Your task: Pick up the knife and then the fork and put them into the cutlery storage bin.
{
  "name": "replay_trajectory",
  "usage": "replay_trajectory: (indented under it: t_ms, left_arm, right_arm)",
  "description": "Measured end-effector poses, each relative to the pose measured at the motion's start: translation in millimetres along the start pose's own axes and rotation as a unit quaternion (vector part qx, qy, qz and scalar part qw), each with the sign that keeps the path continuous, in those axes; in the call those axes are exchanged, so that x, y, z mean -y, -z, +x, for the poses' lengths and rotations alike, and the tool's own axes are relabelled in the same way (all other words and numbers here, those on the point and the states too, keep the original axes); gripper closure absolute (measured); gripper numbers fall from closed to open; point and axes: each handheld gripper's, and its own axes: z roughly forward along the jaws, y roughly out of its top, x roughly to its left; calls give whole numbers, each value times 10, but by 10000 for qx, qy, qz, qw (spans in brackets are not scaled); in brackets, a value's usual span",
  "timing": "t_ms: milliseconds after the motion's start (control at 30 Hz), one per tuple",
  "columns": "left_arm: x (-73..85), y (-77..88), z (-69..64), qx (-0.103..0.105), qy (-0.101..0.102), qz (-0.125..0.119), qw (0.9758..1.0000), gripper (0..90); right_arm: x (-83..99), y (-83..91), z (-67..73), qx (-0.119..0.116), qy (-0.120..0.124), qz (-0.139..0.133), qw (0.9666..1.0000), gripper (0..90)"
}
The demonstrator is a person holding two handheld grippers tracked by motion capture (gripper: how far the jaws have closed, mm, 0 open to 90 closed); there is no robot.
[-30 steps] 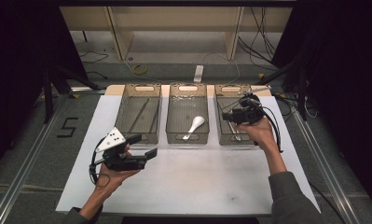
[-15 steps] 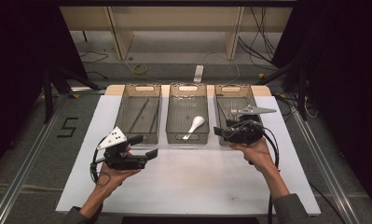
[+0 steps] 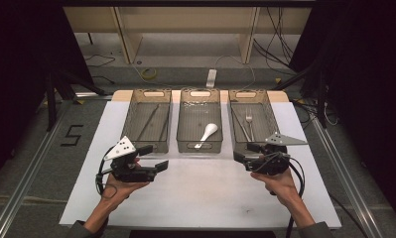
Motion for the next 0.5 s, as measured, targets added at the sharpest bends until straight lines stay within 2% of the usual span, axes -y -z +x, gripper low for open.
replay_trajectory:
  t_ms: [133,233,333,500]
  left_arm:
    - [8,-5,4,45,37,21,10000,156]
    - [4,1,10,82,69,2,9999,156]
    - [0,14,13,133,134,-28,9998,156]
    - [0,23,2,149,86,8,9999,156]
  right_arm:
    - [93,56,52,-80,-58,-66,9999,288]
    - [155,93,110,-47,97,-72,9999,276]
    - [222,121,144,-49,91,-102,9999,270]
    - [327,154,161,13,111,-196,9997,261]
